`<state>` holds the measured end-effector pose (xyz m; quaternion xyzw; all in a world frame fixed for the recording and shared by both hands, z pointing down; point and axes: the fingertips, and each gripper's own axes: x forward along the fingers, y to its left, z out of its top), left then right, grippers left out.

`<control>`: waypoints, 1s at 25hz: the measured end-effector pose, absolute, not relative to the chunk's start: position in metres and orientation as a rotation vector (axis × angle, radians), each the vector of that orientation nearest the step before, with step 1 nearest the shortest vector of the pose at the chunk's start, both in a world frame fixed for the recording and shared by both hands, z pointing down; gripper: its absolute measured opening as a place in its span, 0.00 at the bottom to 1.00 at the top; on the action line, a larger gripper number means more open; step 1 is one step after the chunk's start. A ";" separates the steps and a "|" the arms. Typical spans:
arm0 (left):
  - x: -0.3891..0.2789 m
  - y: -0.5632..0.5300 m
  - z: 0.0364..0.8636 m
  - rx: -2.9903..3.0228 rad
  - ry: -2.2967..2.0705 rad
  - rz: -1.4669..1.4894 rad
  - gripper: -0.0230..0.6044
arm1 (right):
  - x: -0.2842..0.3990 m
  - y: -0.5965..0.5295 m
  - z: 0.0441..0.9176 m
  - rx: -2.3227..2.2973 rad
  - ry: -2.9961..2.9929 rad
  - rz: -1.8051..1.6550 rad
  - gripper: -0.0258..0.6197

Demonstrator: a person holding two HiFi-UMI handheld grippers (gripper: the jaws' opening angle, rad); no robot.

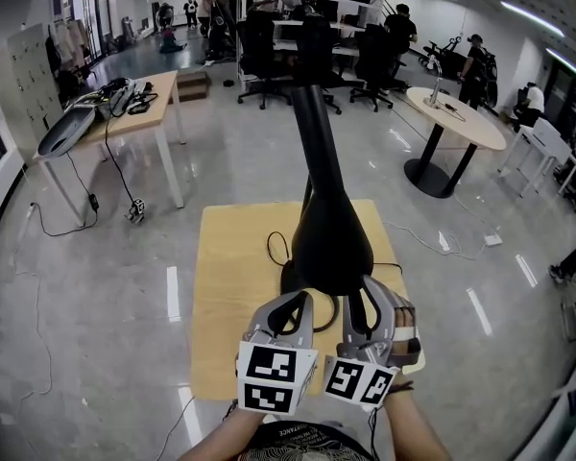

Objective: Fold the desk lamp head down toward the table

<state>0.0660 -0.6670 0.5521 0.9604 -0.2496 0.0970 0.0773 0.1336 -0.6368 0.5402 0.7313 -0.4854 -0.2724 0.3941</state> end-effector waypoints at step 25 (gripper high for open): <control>0.039 -0.723 0.636 2.845 -0.718 0.271 0.06 | 0.099 -0.690 0.628 1.947 -1.532 -0.328 0.20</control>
